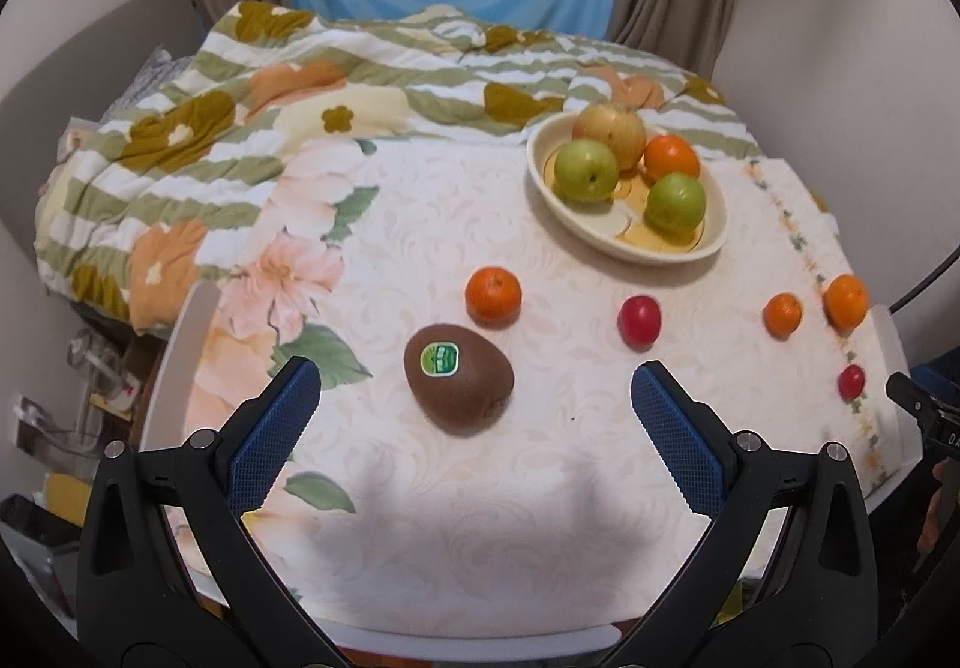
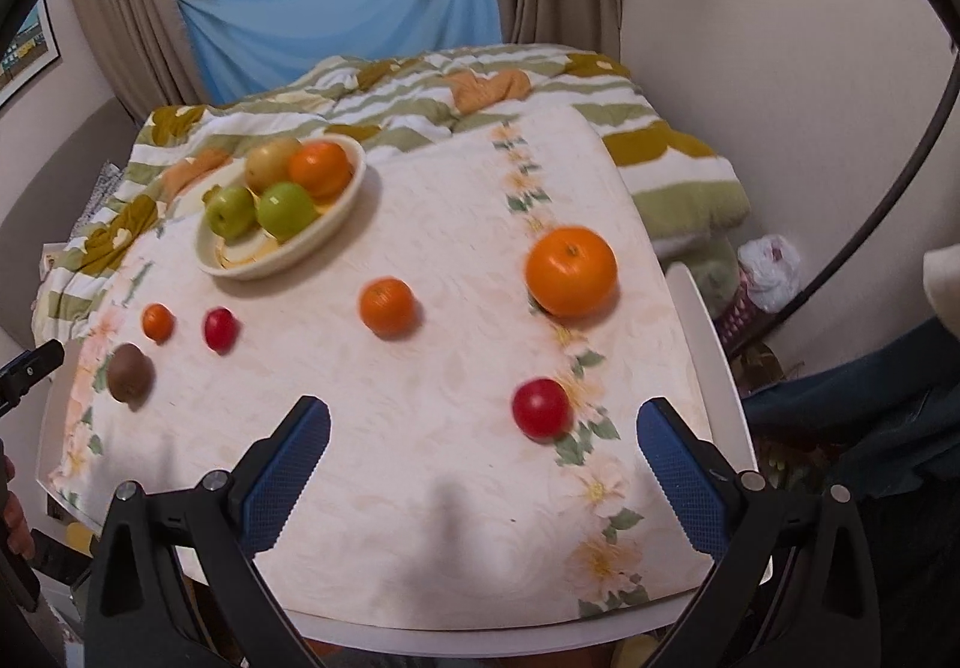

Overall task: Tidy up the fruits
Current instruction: 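Move the left tool to the brown kiwi while the right tool approaches a red tomato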

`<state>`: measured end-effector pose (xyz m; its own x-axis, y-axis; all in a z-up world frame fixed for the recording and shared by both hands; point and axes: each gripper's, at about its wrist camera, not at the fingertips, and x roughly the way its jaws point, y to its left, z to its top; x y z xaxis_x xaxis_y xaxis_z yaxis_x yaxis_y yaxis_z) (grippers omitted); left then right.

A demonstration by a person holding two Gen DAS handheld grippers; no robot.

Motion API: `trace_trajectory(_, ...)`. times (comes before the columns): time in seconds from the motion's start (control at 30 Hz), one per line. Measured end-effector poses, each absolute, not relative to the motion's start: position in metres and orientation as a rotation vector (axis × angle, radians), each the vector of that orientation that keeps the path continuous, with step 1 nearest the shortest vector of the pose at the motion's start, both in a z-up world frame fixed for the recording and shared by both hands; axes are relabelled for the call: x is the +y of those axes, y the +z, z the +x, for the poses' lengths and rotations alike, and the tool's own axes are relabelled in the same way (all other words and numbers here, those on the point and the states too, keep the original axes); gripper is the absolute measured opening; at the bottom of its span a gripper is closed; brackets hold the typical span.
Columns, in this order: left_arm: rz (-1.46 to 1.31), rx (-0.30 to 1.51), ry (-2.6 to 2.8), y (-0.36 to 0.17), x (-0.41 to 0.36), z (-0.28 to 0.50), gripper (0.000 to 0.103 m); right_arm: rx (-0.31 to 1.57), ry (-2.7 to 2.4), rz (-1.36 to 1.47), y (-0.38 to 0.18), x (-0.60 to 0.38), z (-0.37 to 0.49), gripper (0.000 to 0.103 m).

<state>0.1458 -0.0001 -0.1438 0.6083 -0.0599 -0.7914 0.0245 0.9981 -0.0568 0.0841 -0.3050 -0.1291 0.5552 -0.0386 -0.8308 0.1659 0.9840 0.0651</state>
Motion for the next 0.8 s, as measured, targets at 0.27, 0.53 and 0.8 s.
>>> trace_trajectory(0.27, -0.009, 0.995, -0.033, -0.183, -0.004, 0.169, 0.103, 1.047, -0.129, 0.118, -0.166, -0.316, 0.086, 0.102)
trace_trajectory(0.53, -0.046, 1.068, -0.022, -0.211, 0.0, 0.19, 0.097, 1.067, -0.153, 0.105, -0.183, -0.317, 0.096, 0.102)
trace_trajectory(0.8, -0.068, 1.122, -0.023, -0.227, 0.004, 0.2, 0.07, 1.1, -0.158, 0.097, -0.192, -0.316, 0.103, 0.089)
